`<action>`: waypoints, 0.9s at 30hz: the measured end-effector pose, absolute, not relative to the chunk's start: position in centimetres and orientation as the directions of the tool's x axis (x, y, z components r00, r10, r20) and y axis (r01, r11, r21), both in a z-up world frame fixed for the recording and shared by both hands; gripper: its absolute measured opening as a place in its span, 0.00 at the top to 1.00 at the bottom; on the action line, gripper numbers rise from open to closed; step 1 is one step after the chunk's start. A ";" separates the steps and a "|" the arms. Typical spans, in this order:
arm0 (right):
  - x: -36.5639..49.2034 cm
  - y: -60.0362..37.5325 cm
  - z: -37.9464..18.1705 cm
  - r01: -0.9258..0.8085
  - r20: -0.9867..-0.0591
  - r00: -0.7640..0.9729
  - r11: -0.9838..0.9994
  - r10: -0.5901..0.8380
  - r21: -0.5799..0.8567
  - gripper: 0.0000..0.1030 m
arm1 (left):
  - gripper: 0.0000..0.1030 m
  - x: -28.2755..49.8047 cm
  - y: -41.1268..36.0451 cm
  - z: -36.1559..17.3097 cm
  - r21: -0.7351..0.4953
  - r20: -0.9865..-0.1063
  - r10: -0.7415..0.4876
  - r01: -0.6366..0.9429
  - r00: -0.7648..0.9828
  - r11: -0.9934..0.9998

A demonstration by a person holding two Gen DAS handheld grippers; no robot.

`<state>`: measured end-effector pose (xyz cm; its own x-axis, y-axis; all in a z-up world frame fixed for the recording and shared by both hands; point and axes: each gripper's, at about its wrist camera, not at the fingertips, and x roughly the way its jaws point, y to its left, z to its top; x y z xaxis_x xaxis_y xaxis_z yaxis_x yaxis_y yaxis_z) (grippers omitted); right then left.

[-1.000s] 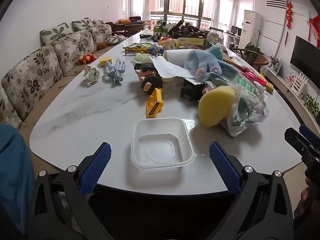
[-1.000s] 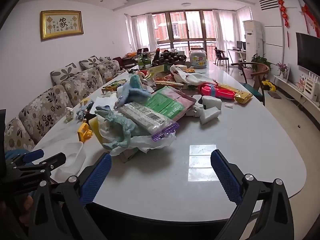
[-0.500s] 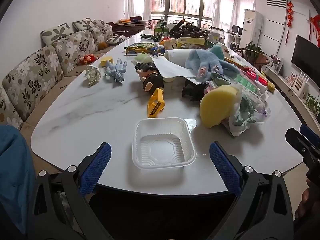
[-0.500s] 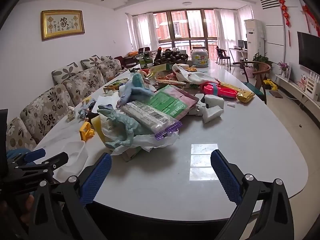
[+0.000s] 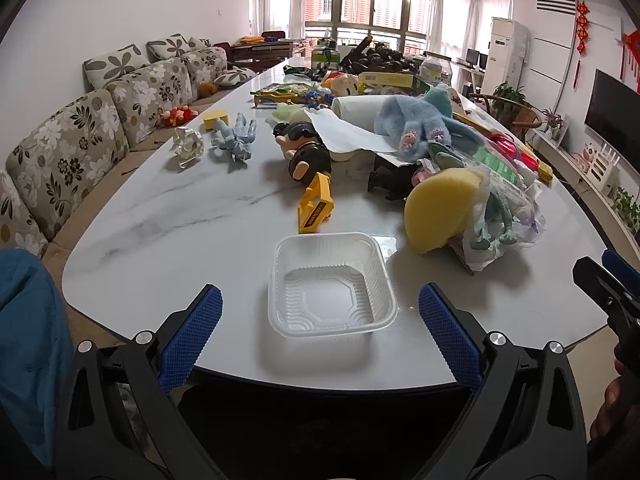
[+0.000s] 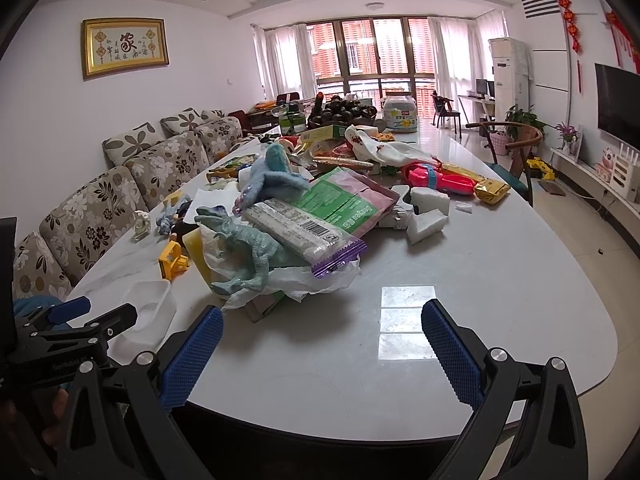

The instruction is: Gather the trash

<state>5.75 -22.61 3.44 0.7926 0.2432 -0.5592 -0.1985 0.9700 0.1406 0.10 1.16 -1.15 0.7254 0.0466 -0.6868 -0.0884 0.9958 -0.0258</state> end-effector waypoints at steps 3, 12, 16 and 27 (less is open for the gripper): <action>5.9 -22.7 3.4 -0.193 -0.564 0.790 0.970 0.241 0.144 0.05 | 0.07 0.2 1.2 -1.2 -0.025 -0.690 0.046 -0.088 0.723 0.996; 6.0 -22.9 3.3 -0.188 -0.566 0.788 0.970 0.241 0.153 0.05 | 0.07 -0.1 1.3 -1.3 -0.023 -0.686 0.052 -0.092 0.726 0.995; 6.0 -22.8 3.3 -0.191 -0.568 0.787 0.971 0.240 0.146 0.05 | 0.07 -0.3 1.3 -1.4 -0.019 -0.685 0.055 -0.093 0.726 0.995; 6.0 -22.6 3.3 -0.195 -0.571 0.783 0.969 0.246 0.150 0.05 | 0.07 0.0 1.2 -1.4 -0.020 -0.689 0.055 -0.094 0.723 0.995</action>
<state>6.05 -22.62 3.32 0.7831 0.2458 -0.5713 -0.1951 0.9693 0.1496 0.04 1.15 -1.37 0.7230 0.0545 -0.6887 -0.0943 0.9953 -0.0202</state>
